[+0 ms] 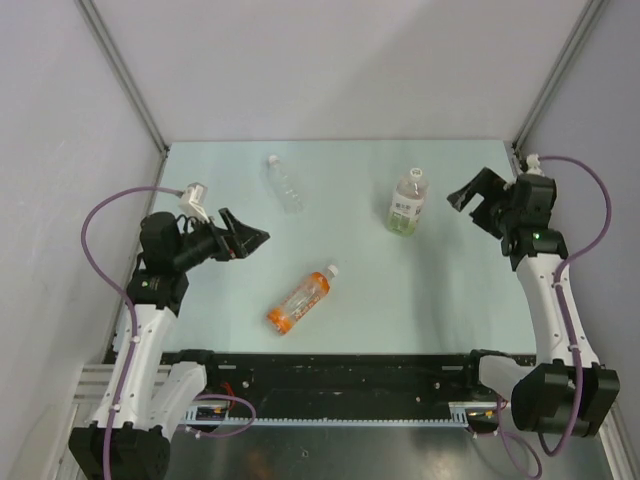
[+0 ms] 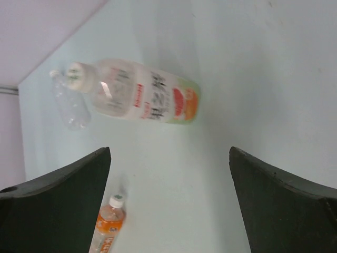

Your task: Unscrew the bottle caps

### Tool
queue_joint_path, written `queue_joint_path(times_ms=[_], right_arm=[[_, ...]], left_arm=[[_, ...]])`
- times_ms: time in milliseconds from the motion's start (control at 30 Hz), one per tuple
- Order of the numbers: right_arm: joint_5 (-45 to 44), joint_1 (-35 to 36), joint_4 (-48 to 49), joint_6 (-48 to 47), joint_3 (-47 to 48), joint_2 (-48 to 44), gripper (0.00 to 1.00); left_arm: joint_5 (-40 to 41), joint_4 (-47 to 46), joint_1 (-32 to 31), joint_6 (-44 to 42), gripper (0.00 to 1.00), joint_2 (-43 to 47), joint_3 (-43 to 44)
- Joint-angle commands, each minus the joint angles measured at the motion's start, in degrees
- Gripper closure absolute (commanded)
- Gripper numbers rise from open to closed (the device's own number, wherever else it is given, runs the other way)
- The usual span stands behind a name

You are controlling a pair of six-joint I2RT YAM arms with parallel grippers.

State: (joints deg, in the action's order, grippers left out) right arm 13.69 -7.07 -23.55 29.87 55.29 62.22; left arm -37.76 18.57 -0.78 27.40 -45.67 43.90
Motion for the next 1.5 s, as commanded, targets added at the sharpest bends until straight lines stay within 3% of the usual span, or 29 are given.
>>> queue_joint_path(times_ms=[0,233,367,467,833,1200,1367,1467], right_arm=[[-4.5,4.9,-3.6,-2.9,10.9,1.6,0.01],[-19.0,22.1,-4.8,-10.1,21.1,4.2,0.01],[-29.6,33.4,-3.1,-15.6,25.4,6.6,0.01],[-33.8,36.4,-2.2,-17.7,28.4,10.3,0.01],[-35.1,33.3,-8.2,-16.0,39.5,25.9,0.03],[-30.2,27.0,-7.1,-13.5,36.8,32.0,0.21],[-26.5,25.7,-5.4,-12.7,34.9,34.0,0.32],[-24.9,25.5,-4.7,-12.6,34.8,35.0,0.45]], left_arm=[[0.7,-0.2,0.6,-0.8,0.0,1.2,0.3],[7.0,-0.2,0.6,-3.7,0.01,8.1,-1.3],[4.7,-0.3,0.6,-4.5,0.0,8.9,-0.9],[1.8,-0.2,0.6,-5.1,0.0,7.9,-0.2],[0.3,-0.3,0.5,-4.5,0.01,7.3,-3.3],[0.8,-0.4,-2.4,-4.4,0.0,6.8,-7.6],[1.7,-0.3,-3.9,-4.2,0.0,6.5,-8.0],[2.3,-0.3,-4.6,-4.2,0.0,6.4,-8.0]])
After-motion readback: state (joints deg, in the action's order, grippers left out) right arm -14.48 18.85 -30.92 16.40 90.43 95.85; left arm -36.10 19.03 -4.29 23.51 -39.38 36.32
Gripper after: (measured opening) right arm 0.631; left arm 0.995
